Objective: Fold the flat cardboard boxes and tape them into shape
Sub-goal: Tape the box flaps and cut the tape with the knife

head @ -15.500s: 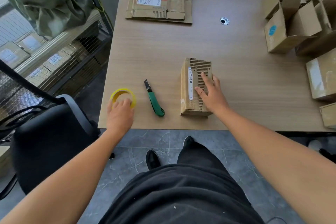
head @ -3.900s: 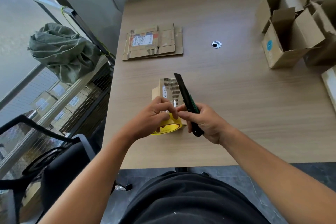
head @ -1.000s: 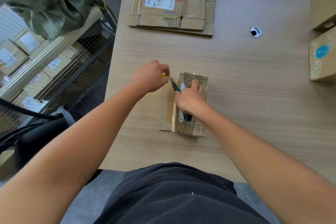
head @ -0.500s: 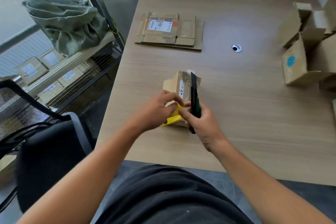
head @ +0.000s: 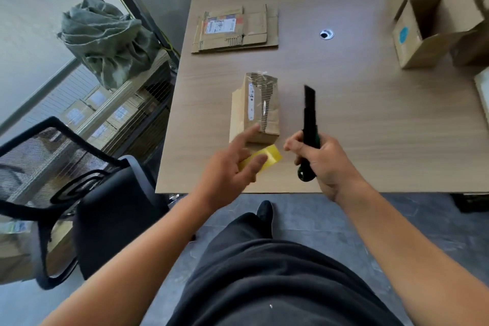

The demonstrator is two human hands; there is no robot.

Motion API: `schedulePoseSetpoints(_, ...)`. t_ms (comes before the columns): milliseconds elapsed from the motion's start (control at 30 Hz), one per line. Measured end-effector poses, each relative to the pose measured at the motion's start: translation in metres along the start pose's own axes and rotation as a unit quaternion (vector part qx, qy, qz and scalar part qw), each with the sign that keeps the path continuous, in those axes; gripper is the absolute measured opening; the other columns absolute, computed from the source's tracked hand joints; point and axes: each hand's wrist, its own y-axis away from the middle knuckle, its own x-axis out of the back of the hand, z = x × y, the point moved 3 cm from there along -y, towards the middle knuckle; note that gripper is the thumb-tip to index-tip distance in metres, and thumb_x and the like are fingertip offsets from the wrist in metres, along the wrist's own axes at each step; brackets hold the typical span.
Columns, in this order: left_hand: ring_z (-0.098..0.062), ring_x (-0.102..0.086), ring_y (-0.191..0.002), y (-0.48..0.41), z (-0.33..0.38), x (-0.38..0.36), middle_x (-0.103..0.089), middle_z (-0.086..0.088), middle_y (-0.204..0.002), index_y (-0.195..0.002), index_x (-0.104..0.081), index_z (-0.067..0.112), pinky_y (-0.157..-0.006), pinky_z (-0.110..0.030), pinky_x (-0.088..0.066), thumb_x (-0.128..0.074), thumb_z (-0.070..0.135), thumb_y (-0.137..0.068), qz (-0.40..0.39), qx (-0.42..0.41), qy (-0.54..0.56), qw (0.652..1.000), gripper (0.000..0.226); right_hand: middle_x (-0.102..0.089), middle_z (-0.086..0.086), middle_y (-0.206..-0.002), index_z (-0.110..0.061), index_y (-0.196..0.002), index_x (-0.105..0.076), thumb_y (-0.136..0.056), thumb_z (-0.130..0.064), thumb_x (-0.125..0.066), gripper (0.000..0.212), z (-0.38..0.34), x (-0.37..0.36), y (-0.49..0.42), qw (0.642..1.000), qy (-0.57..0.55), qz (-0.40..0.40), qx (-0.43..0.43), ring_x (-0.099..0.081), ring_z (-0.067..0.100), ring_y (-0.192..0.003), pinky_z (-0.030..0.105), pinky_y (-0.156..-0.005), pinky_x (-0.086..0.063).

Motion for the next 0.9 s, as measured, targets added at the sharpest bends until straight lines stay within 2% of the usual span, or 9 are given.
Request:
schedulePoseSetpoints(67, -0.004, -0.061, -0.058, 0.001, 0.0, 0.021, -0.065, 0.018, -0.067, -0.14, -0.053, 0.036, -0.057, -0.024, -0.052, -0.058, 0.054, -0.095, 0.001, 0.02, -0.001, 1.0, 0.048, -0.072, -0.004, -0.071, -0.017, -0.082, -0.065, -0.093, -0.005, -0.067, 0.016, -0.007, 0.021, -0.002, 0.997, -0.056, 0.052, 0.007, -0.055, 0.005, -0.054, 0.019, -0.056, -0.046)
schedulePoseSetpoints(200, 0.004, -0.061, -0.071, -0.025, -0.01, 0.07, -0.064, 0.021, -0.073, -0.112, -0.072, 0.043, -0.064, -0.023, -0.048, -0.063, 0.054, -0.092, -0.096, 0.064, -0.25, 0.961, 0.024, -0.071, -0.005, -0.068, -0.019, -0.086, -0.064, -0.095, -0.015, -0.069, 0.011, -0.006, 0.061, -0.018, 0.989, -0.054, 0.137, 0.018, -0.056, 0.006, -0.053, 0.021, -0.054, -0.048)
schedulePoseSetpoints(267, 0.002, -0.062, -0.089, -0.054, -0.018, 0.081, -0.065, 0.024, -0.09, -0.107, -0.073, 0.042, -0.076, -0.024, -0.047, -0.061, 0.053, -0.093, -0.187, 0.086, -0.324, 0.923, 0.022, -0.07, -0.006, -0.067, -0.018, -0.087, -0.064, -0.095, -0.019, -0.07, 0.01, 0.01, 0.055, -0.033, 0.989, -0.046, 0.139, -0.013, -0.055, 0.007, -0.053, 0.027, -0.056, -0.047)
schedulePoseSetpoints(333, -0.011, -0.059, -0.109, -0.086, -0.03, 0.084, -0.063, 0.014, -0.115, -0.104, -0.072, 0.035, -0.091, -0.034, -0.049, -0.063, 0.046, -0.095, -0.241, 0.105, -0.325, 0.909, 0.017, -0.07, -0.008, -0.064, -0.017, -0.089, -0.063, -0.095, -0.02, -0.069, 0.01, 0.029, 0.044, -0.05, 0.983, -0.048, 0.17, -0.052, -0.055, 0.005, -0.052, 0.031, -0.06, -0.045)
schedulePoseSetpoints(400, -0.014, -0.058, -0.113, -0.115, -0.048, 0.088, -0.062, 0.009, -0.127, -0.099, -0.069, 0.032, -0.084, -0.03, -0.048, -0.066, 0.04, -0.095, -0.241, 0.118, -0.316, 0.91, 0.009, -0.07, -0.011, -0.063, -0.018, -0.089, -0.063, -0.096, -0.022, -0.069, 0.01, 0.046, 0.034, -0.07, 0.978, -0.05, 0.185, -0.085, -0.057, 0.003, -0.053, 0.031, -0.063, -0.046)
schedulePoseSetpoints(500, -0.014, -0.064, -0.095, -0.145, -0.079, 0.09, -0.07, 0.014, -0.113, -0.097, -0.069, 0.033, -0.077, -0.028, -0.048, -0.065, 0.041, -0.094, -0.222, 0.134, -0.337, 0.905, 0.009, -0.071, -0.01, -0.067, -0.02, -0.091, -0.065, -0.095, -0.025, -0.069, 0.008, 0.069, 0.022, -0.098, 0.971, -0.056, 0.201, -0.115, -0.058, 0.009, -0.062, 0.033, -0.068, -0.048)
schedulePoseSetpoints(633, -0.017, -0.061, -0.062, -0.163, -0.122, 0.086, -0.068, 0.012, -0.084, -0.09, -0.071, 0.03, -0.053, -0.024, -0.041, -0.066, 0.041, -0.092, -0.22, 0.171, -0.321, 0.905, 0.012, -0.071, -0.005, -0.074, -0.019, -0.092, -0.063, -0.095, -0.024, -0.07, 0.009, 0.098, 0.013, -0.133, 0.964, -0.052, 0.21, -0.153, -0.058, 0.011, -0.062, 0.029, -0.064, -0.048)
schedulePoseSetpoints(800, -0.015, -0.058, -0.058, -0.166, -0.163, 0.082, -0.069, 0.002, -0.075, -0.083, -0.072, 0.023, -0.054, -0.026, -0.042, -0.062, 0.054, -0.094, -0.224, 0.188, -0.305, 0.906, 0.034, -0.067, 0.002, -0.073, -0.012, -0.095, -0.06, -0.094, -0.026, -0.073, 0.02, 0.132, 0.005, -0.154, 0.952, -0.038, 0.168, -0.254, -0.06, 0.014, -0.054, 0.026, -0.05, -0.049)
schedulePoseSetpoints(900, -0.018, -0.061, -0.078, -0.166, -0.182, 0.077, -0.069, 0.004, -0.08, -0.082, -0.071, 0.023, -0.07, -0.031, -0.046, -0.064, 0.05, -0.093, -0.214, 0.18, -0.302, 0.911, 0.03, -0.068, -0.001, -0.066, -0.012, -0.09, -0.061, -0.094, -0.032, -0.072, 0.023, 0.135, 0.004, -0.16, 0.953, 0.036, 0.185, -0.238, -0.06, 0.01, -0.05, 0.021, -0.048, -0.048)
